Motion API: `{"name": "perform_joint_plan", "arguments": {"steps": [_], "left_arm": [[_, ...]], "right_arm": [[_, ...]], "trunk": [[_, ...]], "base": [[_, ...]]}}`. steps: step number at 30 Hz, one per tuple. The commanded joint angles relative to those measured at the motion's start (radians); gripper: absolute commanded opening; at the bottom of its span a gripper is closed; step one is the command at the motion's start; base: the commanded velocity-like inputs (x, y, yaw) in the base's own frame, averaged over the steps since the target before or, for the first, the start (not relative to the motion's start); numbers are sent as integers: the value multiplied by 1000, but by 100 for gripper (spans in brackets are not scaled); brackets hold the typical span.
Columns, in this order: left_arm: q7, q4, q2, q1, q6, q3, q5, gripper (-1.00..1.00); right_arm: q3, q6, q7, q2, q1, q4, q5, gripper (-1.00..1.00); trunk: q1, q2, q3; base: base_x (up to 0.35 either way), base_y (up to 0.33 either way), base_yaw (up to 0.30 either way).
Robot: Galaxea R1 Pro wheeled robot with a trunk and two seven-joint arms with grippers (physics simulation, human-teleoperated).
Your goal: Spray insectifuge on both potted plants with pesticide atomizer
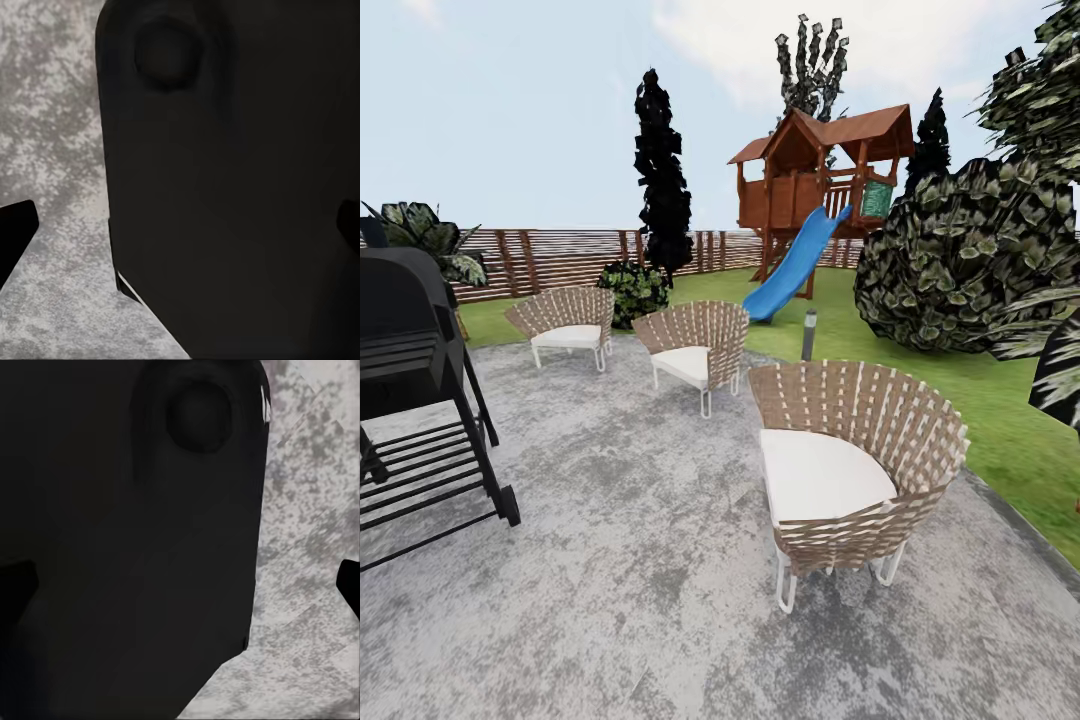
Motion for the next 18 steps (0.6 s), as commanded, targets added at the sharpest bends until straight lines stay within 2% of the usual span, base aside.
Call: {"name": "perform_joint_plan", "arguments": {"steps": [1, 4, 7, 18], "left_arm": [[2, 1, -1, 0, -2, -1, 2, 100], [2, 5, -1, 0, -2, -1, 2, 100], [2, 6, -2, 0, -2, 1, 3, 100], [5, -22, 7, -3, -23, -4, -5, 100]], "right_arm": [[3, -3, -5, 6, -6, -6, 4, 100], [2, -3, -5, 14, -17, -23, 3, 100], [-1, -14, -4, -1, -27, -35, 0, 100], [1, -32, -6, -5, -28, -50, 1, 100]], "trunk": [[0, 0, 0], [0, 0, 0], [0, 0, 0], [0, 0, 0]], "base": [[0, 0, 0], [0, 0, 0], [0, 0, 0], [0, 0, 0]]}}
